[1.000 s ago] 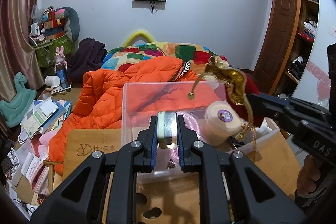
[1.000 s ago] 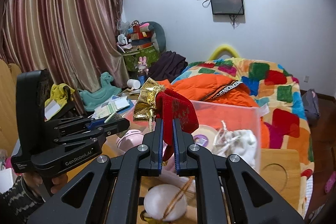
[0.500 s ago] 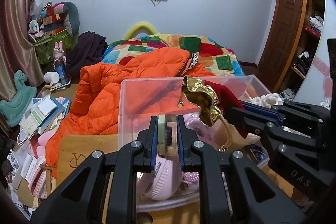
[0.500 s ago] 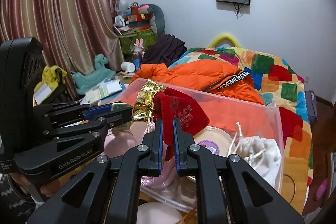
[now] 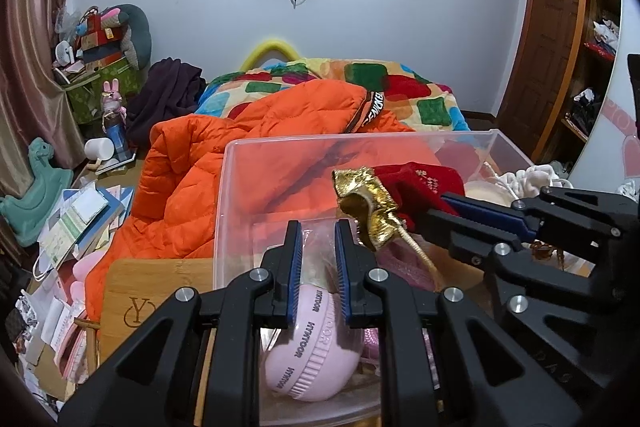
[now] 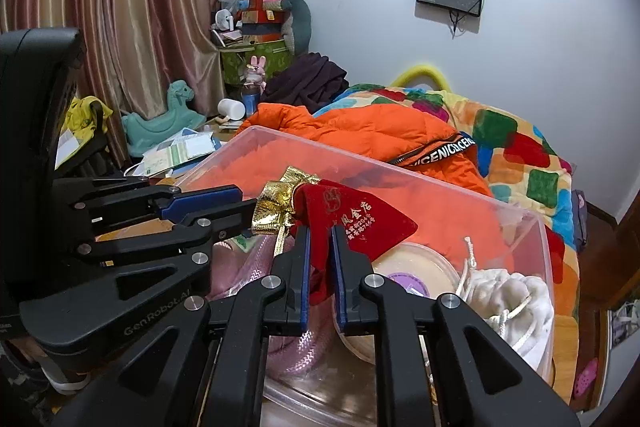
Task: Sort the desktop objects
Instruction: 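Carry the metal clip and red gift pouch over the clear box, then open both tools to drop the clip and red pouch into the box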
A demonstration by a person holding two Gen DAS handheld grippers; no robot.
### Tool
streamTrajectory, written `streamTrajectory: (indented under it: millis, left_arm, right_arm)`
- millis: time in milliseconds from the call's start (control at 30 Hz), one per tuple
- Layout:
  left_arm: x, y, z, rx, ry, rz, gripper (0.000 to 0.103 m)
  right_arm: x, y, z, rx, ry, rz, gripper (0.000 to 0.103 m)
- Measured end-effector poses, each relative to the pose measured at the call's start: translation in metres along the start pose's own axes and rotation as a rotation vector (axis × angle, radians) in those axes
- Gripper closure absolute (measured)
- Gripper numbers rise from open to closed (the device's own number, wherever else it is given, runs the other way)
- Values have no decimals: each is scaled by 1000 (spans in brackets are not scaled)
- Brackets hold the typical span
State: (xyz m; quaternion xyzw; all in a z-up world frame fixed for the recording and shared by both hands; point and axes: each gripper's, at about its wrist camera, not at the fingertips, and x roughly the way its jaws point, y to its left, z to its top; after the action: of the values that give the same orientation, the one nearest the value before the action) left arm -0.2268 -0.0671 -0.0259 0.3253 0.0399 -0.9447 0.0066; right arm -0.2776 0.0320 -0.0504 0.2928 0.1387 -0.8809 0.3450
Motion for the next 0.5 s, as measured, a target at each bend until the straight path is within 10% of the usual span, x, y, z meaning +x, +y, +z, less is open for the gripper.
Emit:
streamTrajectory:
  millis: [500]
  left_arm:
    - [-13, -1, -1, -9, -26, -44, 88]
  right_arm:
    - [-14, 6, -1, -19, -46, -47, 79]
